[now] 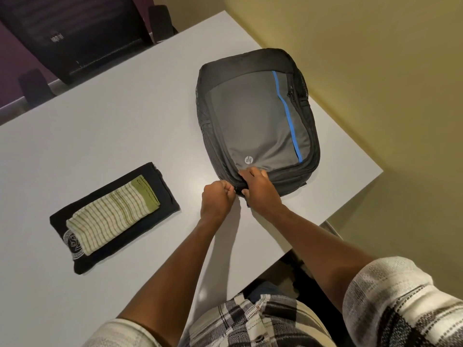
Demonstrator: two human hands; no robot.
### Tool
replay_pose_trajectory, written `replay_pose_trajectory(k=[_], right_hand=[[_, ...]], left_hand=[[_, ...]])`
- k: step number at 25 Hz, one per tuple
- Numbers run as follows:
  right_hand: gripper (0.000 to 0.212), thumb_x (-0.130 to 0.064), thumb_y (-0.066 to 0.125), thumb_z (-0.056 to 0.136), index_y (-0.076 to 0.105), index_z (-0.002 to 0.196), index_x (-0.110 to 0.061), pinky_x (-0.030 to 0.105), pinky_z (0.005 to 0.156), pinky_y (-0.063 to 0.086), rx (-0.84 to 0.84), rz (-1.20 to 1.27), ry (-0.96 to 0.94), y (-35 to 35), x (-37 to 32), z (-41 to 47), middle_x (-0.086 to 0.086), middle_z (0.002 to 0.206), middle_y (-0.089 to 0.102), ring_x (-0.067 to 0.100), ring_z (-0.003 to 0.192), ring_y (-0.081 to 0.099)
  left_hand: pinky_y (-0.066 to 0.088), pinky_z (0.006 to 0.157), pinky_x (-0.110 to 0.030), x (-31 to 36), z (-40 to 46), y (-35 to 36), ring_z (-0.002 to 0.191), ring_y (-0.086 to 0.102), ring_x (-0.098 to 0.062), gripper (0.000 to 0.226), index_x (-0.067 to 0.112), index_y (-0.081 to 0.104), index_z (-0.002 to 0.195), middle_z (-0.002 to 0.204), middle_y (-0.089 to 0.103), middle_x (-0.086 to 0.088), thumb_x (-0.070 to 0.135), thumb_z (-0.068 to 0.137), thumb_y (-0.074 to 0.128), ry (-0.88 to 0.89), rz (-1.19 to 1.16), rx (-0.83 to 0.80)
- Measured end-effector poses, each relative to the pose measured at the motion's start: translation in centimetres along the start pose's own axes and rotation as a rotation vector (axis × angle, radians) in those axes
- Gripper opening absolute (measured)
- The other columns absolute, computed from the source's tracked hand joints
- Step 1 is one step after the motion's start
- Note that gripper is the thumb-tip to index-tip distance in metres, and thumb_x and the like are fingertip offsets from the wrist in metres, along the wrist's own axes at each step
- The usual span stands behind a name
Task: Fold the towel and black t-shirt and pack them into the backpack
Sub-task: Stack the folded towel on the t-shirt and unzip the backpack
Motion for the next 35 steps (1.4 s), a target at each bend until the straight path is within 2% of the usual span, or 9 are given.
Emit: replay_pose_trajectory(k=[4, 6, 8, 12, 16, 21, 27, 31, 35], right_hand=[[0.026, -0.011, 0.077, 0.076, 0.064, 0.096, -0.021, 0.039, 0.068, 0.043, 0.098, -0.259, -0.137, 0.7, -1.3, -1.6, 0.002, 0.093, 0.062, 0.027, 0.083, 0.054], [0.017, -0.013, 0.071, 0.081, 0.066, 0.097, -0.017, 0.040, 0.070, 0.045, 0.045, -0.170, -0.156, 0.7, -2.1, -1.1, 0.006, 0.092, 0.062, 0.030, 0.085, 0.057], [0.013, -0.019, 0.062, 0.089, 0.064, 0.100, -0.015, 0.041, 0.071, 0.047, -0.057, -0.103, -0.116, 0.4, -2.5, -0.3, 0.009, 0.097, 0.060, 0.031, 0.093, 0.057], [0.013, -0.026, 0.057, 0.093, 0.059, 0.089, -0.013, 0.038, 0.066, 0.043, -0.083, -0.119, -0.086, 0.0, -2.7, 0.2, 0.010, 0.091, 0.061, 0.033, 0.087, 0.061], [0.014, -0.028, 0.058, 0.091, 0.057, 0.085, -0.016, 0.038, 0.064, 0.046, -0.089, -0.058, -0.041, -0.3, -2.7, 0.0, 0.011, 0.082, 0.066, 0.038, 0.079, 0.063], [0.005, -0.017, 0.057, 0.086, 0.055, 0.087, -0.012, 0.041, 0.064, 0.044, -0.021, 0.041, 0.052, -0.5, -3.4, -0.2, 0.019, 0.081, 0.063, 0.043, 0.077, 0.059], [0.015, -0.028, 0.063, 0.088, 0.058, 0.081, -0.016, 0.039, 0.063, 0.046, -0.039, 0.138, 0.125, -0.4, -3.4, -0.2, 0.014, 0.079, 0.065, 0.037, 0.077, 0.060], [0.010, -0.023, 0.058, 0.093, 0.057, 0.090, -0.013, 0.036, 0.064, 0.040, -0.048, 0.115, 0.133, -0.3, -3.2, 0.0, 0.017, 0.089, 0.066, 0.038, 0.082, 0.061], [0.003, -0.013, 0.058, 0.089, 0.055, 0.090, -0.012, 0.035, 0.065, 0.038, -0.045, 0.119, 0.155, -0.7, -2.9, -0.1, 0.015, 0.088, 0.065, 0.038, 0.083, 0.060]], left_hand=[[0.037, 0.050, -0.017, -0.2, -0.1, -0.5, 0.054, 0.053, -0.013, 0.029, 0.018, 0.054, 0.057, 0.058, 0.060, 0.002, 0.011, 0.084, 0.060, -0.006, -0.014, 0.001], [0.050, 0.057, -0.031, -0.4, -0.1, -0.5, 0.060, 0.063, -0.020, 0.023, 0.016, 0.059, 0.059, 0.060, 0.066, -0.002, 0.011, 0.082, 0.060, -0.055, -0.049, -0.009], [0.056, 0.061, -0.032, -0.6, 0.0, -0.7, 0.062, 0.068, -0.020, 0.012, 0.018, 0.062, 0.068, 0.064, 0.069, -0.001, 0.011, 0.078, 0.063, -0.121, -0.144, 0.008], [0.050, 0.048, -0.019, -0.3, 0.2, -1.5, 0.059, 0.069, -0.017, 0.021, 0.019, 0.051, 0.085, 0.076, 0.067, -0.004, 0.009, 0.077, 0.068, -0.154, -0.242, 0.027], [0.054, 0.057, -0.025, -0.7, 1.0, -1.6, 0.058, 0.072, -0.016, 0.018, 0.017, 0.059, 0.082, 0.073, 0.072, -0.004, 0.007, 0.078, 0.073, -0.196, -0.293, -0.083], [0.054, 0.061, -0.029, -1.8, 1.8, -1.4, 0.067, 0.071, -0.018, 0.015, 0.007, 0.071, 0.091, 0.082, 0.076, -0.006, 0.009, 0.089, 0.057, -0.277, -0.428, -0.191], [0.050, 0.053, -0.026, -1.4, 2.6, -0.7, 0.054, 0.065, -0.017, 0.041, 0.017, 0.062, 0.055, 0.062, 0.069, -0.003, 0.035, 0.092, 0.068, -0.377, -0.479, -0.156], [0.052, 0.054, -0.026, -0.9, 3.3, -0.6, 0.058, 0.068, -0.020, 0.024, 0.009, 0.074, 0.066, 0.070, 0.075, -0.009, 0.026, 0.083, 0.072, -0.432, -0.388, -0.152], [0.060, 0.068, -0.035, -0.3, 3.6, -0.7, 0.060, 0.067, -0.020, 0.018, 0.008, 0.075, 0.062, 0.061, 0.072, -0.006, 0.022, 0.064, 0.064, -0.423, -0.276, -0.140]])
Point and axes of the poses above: each hand's wrist, its own z-axis towards the middle knuckle, its own y-axis out of the palm, x = y × z, the point moved 2 cm from there along z, towards the middle knuckle
